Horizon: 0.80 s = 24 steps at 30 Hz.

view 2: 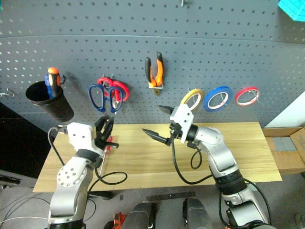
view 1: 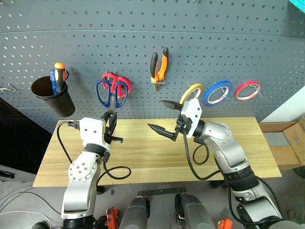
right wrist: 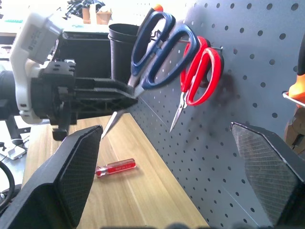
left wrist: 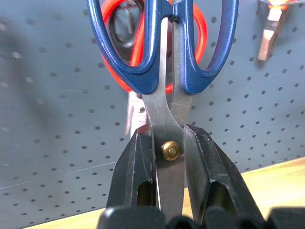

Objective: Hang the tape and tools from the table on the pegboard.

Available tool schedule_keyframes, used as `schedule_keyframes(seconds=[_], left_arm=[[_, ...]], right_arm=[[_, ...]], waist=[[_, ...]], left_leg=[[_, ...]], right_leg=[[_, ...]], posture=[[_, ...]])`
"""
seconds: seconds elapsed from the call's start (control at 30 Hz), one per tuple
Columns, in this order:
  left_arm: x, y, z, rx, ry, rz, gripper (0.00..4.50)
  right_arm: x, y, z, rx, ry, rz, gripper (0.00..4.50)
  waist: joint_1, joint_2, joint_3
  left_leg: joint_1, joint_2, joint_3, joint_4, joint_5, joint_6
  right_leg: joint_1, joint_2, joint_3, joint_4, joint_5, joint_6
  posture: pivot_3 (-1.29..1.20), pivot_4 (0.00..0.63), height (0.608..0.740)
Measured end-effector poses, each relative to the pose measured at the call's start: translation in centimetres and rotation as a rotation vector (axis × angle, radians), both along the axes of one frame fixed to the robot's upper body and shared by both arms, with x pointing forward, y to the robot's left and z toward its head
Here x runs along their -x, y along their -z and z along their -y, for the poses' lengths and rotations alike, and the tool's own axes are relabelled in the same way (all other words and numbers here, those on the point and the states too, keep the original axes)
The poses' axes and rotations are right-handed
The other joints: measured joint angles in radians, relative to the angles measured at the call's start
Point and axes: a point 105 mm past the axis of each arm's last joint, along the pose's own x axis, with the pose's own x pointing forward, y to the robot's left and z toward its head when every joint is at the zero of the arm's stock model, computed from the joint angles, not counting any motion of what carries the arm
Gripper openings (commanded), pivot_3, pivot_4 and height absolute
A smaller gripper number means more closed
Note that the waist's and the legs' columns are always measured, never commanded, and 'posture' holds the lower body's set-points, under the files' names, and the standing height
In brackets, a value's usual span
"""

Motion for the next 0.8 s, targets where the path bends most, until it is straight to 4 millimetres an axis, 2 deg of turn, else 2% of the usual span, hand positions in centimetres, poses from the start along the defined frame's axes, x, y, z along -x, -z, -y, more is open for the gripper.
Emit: schedule_keyframes(seconds=[0.2,0.3,0.43,0.57,0.67,0.8], left_arm=[[-1.9,0.2,-0.3,0.022,-0.015,-0.036,0.54],[-3.4,0.4,-1.0,0.06,-0.045,-0.059,0.54],[-4.9,0.6,-1.1,0.086,-0.044,-0.085,0.54],[-5.1,1.1,-0.6,0.135,0.012,-0.119,1.7],[-4.9,1.8,-0.6,0.176,0.037,-0.156,2.75],[-3.8,3.7,-1.8,0.192,-0.016,-0.235,4.11]], right_arm=[[-0.2,0.0,0.0,0.007,0.018,0.007,4.5],[-0.2,-0.1,-0.1,-0.001,0.024,0.009,4.5],[0.0,-0.7,-0.4,-0.014,0.017,0.026,4.5],[0.2,-1.3,-0.3,-0.018,0.02,0.045,4.5],[0.4,-1.3,-0.2,-0.015,0.025,0.042,4.5],[0.9,-0.9,0.0,-0.016,0.032,0.02,4.5]], waist=[[0.0,0.0,-0.006],[0.0,-0.001,-0.006],[-0.005,0.0,-0.006],[-0.007,0.0,-0.006],[-0.006,0.0,-0.006],[-0.008,0.0,-0.006]], left_leg=[[0.0,0.0,0.0,0.0,0.0,0.0],[0.0,0.0,0.0,0.0,0.0,0.0],[0.001,0.0,0.001,0.0,0.0,0.0],[0.0,0.0,0.0,0.0,0.001,-0.001],[0.0,0.0,0.0,0.0,0.0,0.001],[0.001,0.0,0.0,0.0,-0.001,0.002]], right_leg=[[0.0,0.0,0.0,0.0,0.0,0.0],[0.0,0.0,0.0,0.001,0.0,0.0],[0.0,0.0,0.0,0.0,0.0,0.0],[-0.001,0.0,0.0,0.001,0.0,0.0],[-0.001,0.0,0.0,0.0,0.0,0.0],[-0.001,0.0,0.001,0.001,0.0,0.0]], posture=[[0.04,0.186,0.74],[0.02,0.197,0.74],[0.01,0.216,0.74],[0.0,0.229,0.74],[0.01,0.234,0.74],[0.02,0.244,0.74]])
